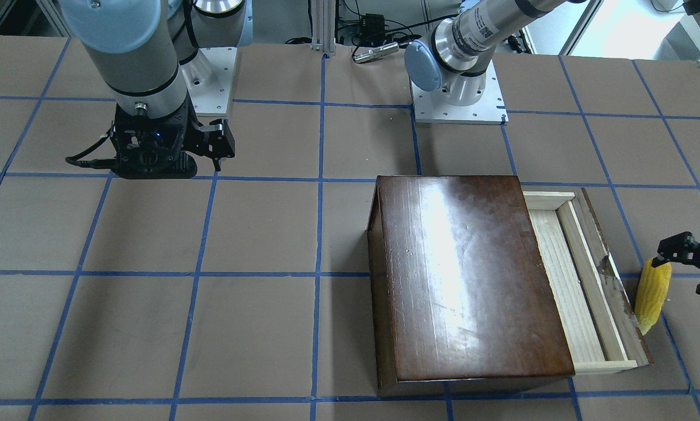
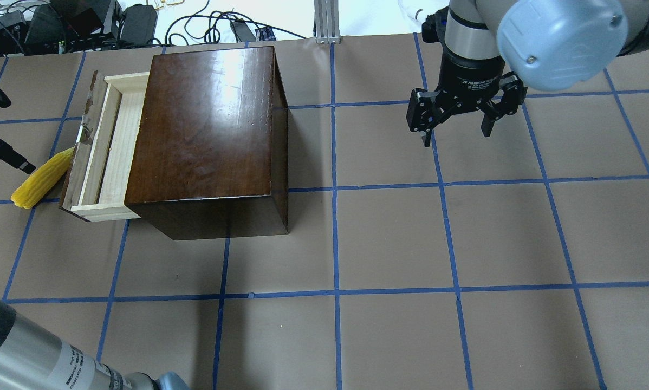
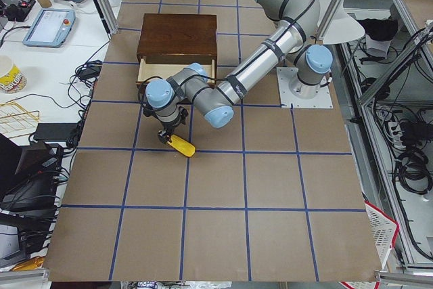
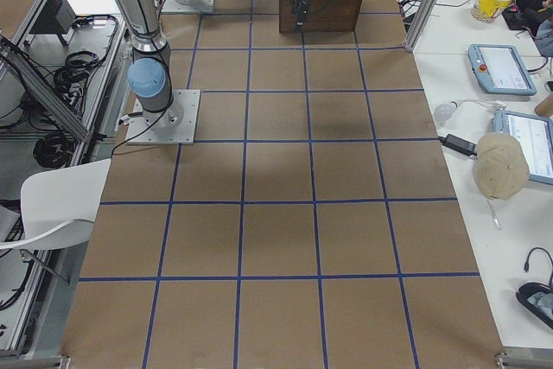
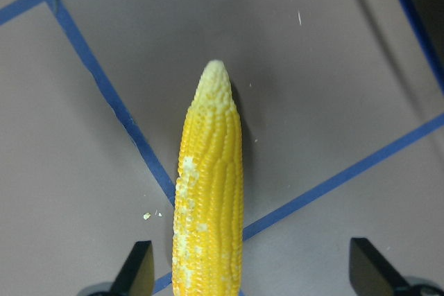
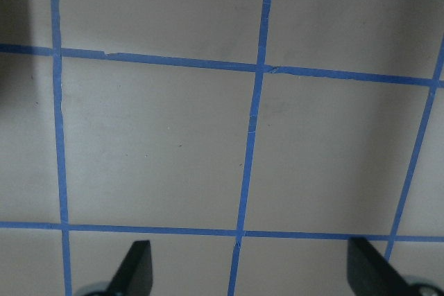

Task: Open drawer and put corn inside
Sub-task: 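Release the handle and lower the left gripper onto the yellow corn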

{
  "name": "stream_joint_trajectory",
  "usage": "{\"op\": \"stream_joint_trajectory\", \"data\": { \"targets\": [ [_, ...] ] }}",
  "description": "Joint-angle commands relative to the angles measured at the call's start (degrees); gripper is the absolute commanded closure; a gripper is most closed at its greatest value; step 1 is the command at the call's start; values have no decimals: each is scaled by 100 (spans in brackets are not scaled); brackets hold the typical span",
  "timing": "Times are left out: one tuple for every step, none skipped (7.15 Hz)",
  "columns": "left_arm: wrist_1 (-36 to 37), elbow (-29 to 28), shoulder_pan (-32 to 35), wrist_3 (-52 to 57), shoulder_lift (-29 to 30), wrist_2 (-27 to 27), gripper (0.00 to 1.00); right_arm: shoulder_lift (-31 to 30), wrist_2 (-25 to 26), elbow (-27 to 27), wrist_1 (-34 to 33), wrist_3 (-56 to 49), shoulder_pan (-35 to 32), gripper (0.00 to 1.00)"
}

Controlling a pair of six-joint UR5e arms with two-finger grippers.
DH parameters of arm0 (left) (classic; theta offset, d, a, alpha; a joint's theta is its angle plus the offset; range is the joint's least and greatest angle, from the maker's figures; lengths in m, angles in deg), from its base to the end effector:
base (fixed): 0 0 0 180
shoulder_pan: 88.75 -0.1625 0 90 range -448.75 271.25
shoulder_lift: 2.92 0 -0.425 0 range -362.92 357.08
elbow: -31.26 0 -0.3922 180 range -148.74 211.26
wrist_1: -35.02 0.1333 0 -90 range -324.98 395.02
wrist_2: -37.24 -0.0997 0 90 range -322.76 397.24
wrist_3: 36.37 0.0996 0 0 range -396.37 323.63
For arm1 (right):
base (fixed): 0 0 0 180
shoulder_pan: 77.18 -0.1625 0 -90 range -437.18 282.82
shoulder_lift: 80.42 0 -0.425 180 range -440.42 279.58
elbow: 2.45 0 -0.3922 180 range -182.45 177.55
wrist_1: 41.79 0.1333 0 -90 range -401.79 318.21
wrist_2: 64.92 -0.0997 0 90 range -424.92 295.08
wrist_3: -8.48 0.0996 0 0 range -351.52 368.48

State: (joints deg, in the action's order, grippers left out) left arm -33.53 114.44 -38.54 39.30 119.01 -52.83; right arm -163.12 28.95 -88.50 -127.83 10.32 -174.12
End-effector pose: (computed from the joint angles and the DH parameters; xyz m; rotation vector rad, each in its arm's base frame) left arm 0.3284 -0.6024 0.2510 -0.9512 -2.9376 -0.0543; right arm 0.1899 -0.5126 0.4499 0.1427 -3.0556 -0.1869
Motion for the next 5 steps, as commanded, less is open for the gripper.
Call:
{"op": "stream_joint_trajectory", "data": {
  "targets": [
    [892,495,-99,500,120,-89,0,0,0,0,0,0,0,0],
    [904,550,-99,519,129,-98,0,0,0,0,0,0,0,0],
    [905,550,-99,597,164,-194,0,0,0,0,0,0,0,0],
    [905,542,-99,633,225,-378,0,0,0,0,0,0,0,0],
    [922,524,-99,633,270,-388,0,0,0,0,0,0,0,0]
  ]
}}
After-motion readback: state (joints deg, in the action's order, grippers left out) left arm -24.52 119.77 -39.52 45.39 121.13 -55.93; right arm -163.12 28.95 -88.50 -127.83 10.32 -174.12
